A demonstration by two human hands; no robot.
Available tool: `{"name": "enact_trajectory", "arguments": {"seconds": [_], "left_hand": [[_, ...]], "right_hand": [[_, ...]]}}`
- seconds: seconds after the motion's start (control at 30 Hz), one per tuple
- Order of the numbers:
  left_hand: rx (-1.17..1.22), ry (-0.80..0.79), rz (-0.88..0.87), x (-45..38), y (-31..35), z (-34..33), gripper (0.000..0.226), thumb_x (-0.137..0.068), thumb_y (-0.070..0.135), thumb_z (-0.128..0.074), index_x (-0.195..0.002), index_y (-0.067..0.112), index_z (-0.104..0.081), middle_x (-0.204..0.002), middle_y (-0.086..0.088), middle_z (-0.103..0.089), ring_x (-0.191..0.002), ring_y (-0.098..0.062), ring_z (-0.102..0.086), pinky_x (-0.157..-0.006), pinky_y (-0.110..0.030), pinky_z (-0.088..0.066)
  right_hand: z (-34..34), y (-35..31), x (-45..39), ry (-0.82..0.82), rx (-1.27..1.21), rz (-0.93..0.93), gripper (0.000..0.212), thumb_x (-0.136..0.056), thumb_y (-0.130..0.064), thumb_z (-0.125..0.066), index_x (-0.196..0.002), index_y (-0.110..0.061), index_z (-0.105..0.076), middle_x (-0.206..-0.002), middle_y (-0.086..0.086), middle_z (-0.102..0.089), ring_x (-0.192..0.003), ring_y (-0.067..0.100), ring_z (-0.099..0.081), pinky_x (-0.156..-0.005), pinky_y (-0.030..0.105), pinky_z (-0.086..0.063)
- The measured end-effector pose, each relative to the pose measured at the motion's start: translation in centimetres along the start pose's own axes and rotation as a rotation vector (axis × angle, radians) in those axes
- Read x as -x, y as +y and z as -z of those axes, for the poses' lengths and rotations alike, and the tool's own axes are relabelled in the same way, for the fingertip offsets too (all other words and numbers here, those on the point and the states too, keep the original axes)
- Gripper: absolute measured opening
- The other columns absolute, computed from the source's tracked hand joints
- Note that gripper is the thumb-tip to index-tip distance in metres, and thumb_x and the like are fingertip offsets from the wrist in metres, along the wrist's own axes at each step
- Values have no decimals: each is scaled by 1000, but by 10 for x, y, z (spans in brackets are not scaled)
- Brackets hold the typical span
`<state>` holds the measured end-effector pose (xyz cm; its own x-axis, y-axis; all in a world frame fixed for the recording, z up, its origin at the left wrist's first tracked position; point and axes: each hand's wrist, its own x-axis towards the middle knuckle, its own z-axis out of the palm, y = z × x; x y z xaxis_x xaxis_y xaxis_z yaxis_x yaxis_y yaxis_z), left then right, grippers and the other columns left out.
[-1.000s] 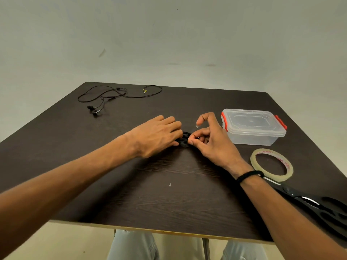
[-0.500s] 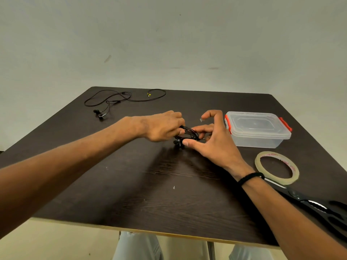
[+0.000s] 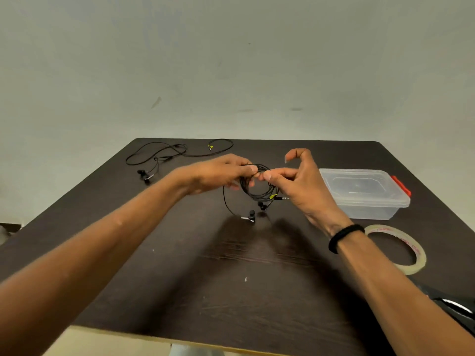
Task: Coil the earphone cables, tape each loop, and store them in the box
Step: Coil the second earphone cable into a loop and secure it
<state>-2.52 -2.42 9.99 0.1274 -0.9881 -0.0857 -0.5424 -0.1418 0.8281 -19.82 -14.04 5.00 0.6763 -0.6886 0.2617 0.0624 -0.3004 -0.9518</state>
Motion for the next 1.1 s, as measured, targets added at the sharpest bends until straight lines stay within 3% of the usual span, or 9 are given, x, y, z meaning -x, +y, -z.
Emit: {"name": "enact_trajectory", "arguments": {"seconds": [0.1, 0.17, 0.3, 0.4, 0.53, 0.7, 0.8, 0.9, 1.1], "left_hand": [[242, 133, 65, -7, -8, -16, 38, -101, 45, -61, -114, 11, -72, -95, -3, -66, -91, -13, -60, -88, -33, -49], [306, 241, 43, -13, -14, -26, 39, -97, 35, -70, -119, 2, -70, -91, -3, -69, -84, -12, -63, -87, -35, -51], [554, 371, 29, -22, -14, -35, 30, -99, 20, -69, -120, -2, -70, -81, 1, -71, -72, -9, -62, -84, -31, -54], [797, 441, 21, -26, -5, -34, 20, -100, 13, -67, -119, 6, -67, -74, -2, -70, -68, -14, -61, -79, -32, -53], [1067, 505, 37, -29, 3, -33, 17, -102, 13, -64, -118, 14, -58, -60, -1, -53, -51, -13, -47, -69, -33, -52], [887, 537, 56, -31, 14, -31, 30, -106, 38, -57, -113, 11, -66, -59, 6, -31, -45, -6, -27, -55, -25, -37], [661, 541, 32, -33, 25, -24, 30, -109, 33, -52, -107, 10, -70, -61, 7, -30, -46, -5, -26, -48, -21, -32], [453, 536, 13, -32, 40, -16, 30, -109, 30, -52, -102, 11, -73, -56, 10, -34, -46, -6, -26, -45, -20, -33], [479, 550, -22, -28, 70, -3, 30, -109, 28, -53, -99, 7, -73, -47, 16, -35, -44, -4, -24, -45, -19, -31]], "right_hand": [[-1, -1, -6, 74, 80, -11, 55, -87, -32, -84, -120, -22, -41, -91, -9, -81, -89, 11, -75, -77, 23, -54], [-3, 0, -9, 113, 123, 0, 52, -87, -33, -84, -118, -24, -42, -90, -9, -81, -81, 7, -74, -68, 15, -50], [-6, 3, -16, 218, 130, 18, 50, -89, -31, -82, -117, -23, -42, -89, -6, -80, -80, 12, -73, -68, 23, -52], [-8, 1, -20, 257, 116, 21, 53, -87, -34, -83, -118, -25, -42, -89, -8, -80, -79, 12, -73, -72, 28, -56], [-14, 3, -19, 247, 57, -2, 55, -86, -33, -85, -118, -25, -41, -90, -8, -81, -75, 4, -72, -69, 20, -49], [-22, 2, -15, 242, -163, -16, 53, -88, -24, -83, -120, -19, -42, -93, -2, -82, -76, 7, -72, -68, 22, -53], [-25, -1, -13, 212, -252, -16, 51, -92, -21, -80, -124, -16, -41, -95, -1, -82, -87, 8, -74, -86, 35, -57], [-23, -4, -10, 178, -328, -37, 57, -89, -32, -82, -125, -22, -40, -103, 2, -82, -96, 16, -74, -105, 49, -54], [-9, -15, 4, 66, -706, -89, 55, -90, -43, -75, -123, -21, -36, -118, 17, -76, -115, 34, -72, -110, 57, -48]]}}
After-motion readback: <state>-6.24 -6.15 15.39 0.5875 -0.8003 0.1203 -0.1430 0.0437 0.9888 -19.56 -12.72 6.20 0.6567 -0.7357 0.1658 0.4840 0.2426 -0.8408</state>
